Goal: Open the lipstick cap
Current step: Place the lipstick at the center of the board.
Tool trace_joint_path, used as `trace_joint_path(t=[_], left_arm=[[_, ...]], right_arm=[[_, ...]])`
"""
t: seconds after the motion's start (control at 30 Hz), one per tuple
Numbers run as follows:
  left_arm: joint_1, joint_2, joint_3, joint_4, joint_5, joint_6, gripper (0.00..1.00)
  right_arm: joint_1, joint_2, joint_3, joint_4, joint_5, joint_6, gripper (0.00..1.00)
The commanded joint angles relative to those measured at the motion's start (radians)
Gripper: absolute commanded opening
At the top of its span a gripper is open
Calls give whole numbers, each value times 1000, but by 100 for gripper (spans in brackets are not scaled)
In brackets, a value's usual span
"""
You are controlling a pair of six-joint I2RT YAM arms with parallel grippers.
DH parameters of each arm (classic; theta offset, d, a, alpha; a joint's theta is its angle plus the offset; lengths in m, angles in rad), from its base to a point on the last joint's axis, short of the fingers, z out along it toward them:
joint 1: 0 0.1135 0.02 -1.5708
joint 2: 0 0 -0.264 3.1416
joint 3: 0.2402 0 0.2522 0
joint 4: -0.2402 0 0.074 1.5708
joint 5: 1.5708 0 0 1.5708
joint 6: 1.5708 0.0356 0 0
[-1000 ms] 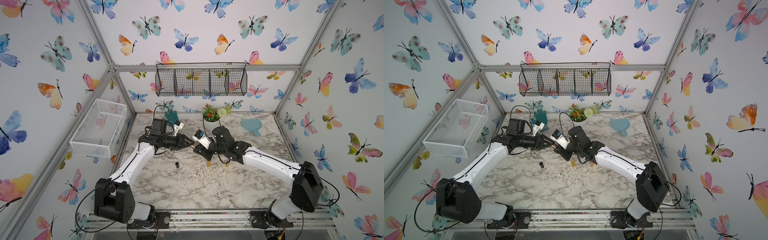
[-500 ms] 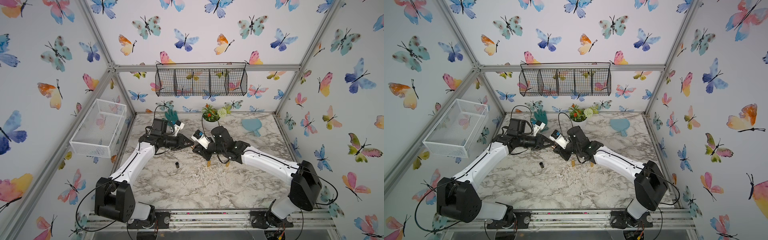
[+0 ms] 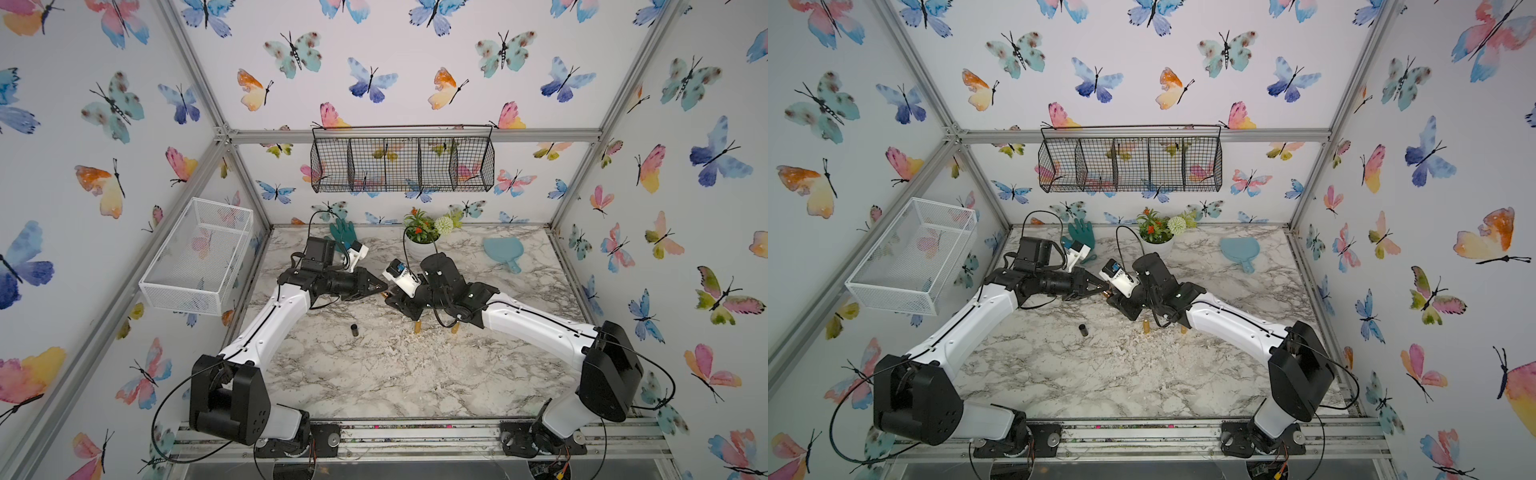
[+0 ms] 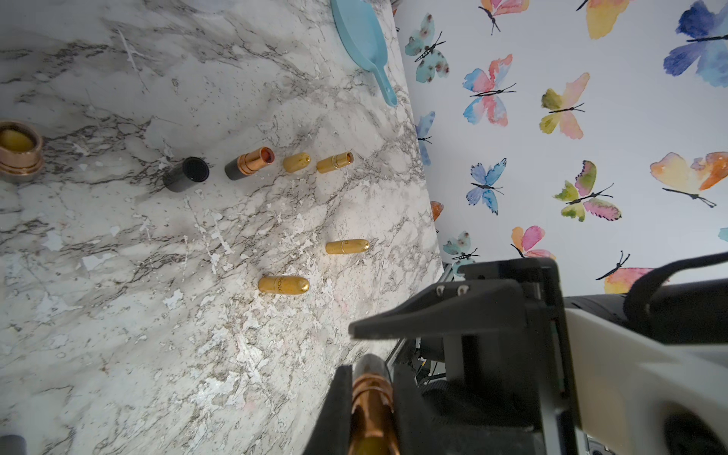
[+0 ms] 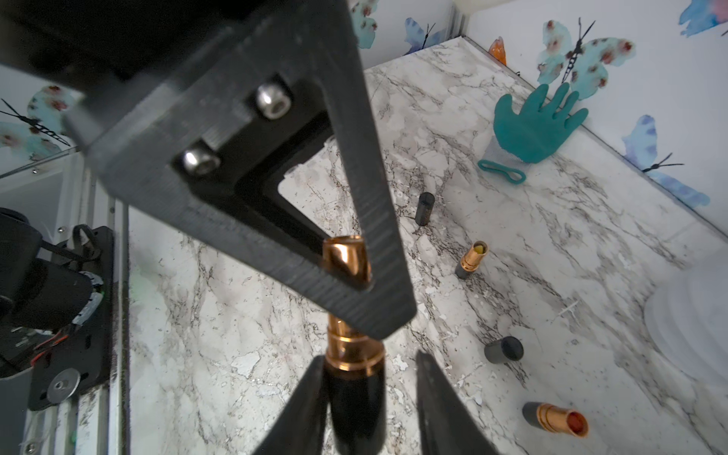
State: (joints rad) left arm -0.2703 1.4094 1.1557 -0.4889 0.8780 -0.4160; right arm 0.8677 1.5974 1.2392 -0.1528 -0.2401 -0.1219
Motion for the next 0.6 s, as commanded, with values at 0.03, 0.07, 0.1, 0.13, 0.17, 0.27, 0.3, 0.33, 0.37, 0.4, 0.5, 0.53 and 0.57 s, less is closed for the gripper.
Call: trace_joint_path(t=[0.03,0.07,0.1,0.13,0.17,0.27,0.3,0.33,0.37,0.4,0.5,0.53,0.57], left_arm=[[0,-5,56,-8,-137,1,13],[-3,-5,64,-13,-178,3,13],[-4,-7,71,-18,-219,6,13],[-9,-9,78,-24,-261,12,13],[-19,-10,84,-34,-318,21,13],[-91,-14,90,-66,-553,74,13],[-123,-17,81,-69,-629,88,13],[-158,-17,65,-68,-703,105,13],[-184,-12,46,-65,-753,116,13],[-205,-2,29,-60,-783,122,14],[-230,39,-10,-58,-835,128,14],[-238,44,-30,-46,-855,130,14],[-248,45,-50,-31,-876,129,14]], right_arm=[[2,-39,37,-55,84,-4,46],[2,-43,37,-66,96,-5,46],[2,-49,37,-72,103,-6,48],[2,-56,36,-81,110,-7,48],[2,-65,36,-89,120,-7,48],[2,-98,34,-111,151,0,47],[2,-108,33,-115,167,3,47],[2,-119,31,-120,182,4,46],[2,-127,31,-125,191,7,46],[2,-132,31,-129,199,8,46],[3,-137,34,-142,224,17,46],[2,-137,34,-143,230,22,46],[2,-137,34,-144,233,26,46]])
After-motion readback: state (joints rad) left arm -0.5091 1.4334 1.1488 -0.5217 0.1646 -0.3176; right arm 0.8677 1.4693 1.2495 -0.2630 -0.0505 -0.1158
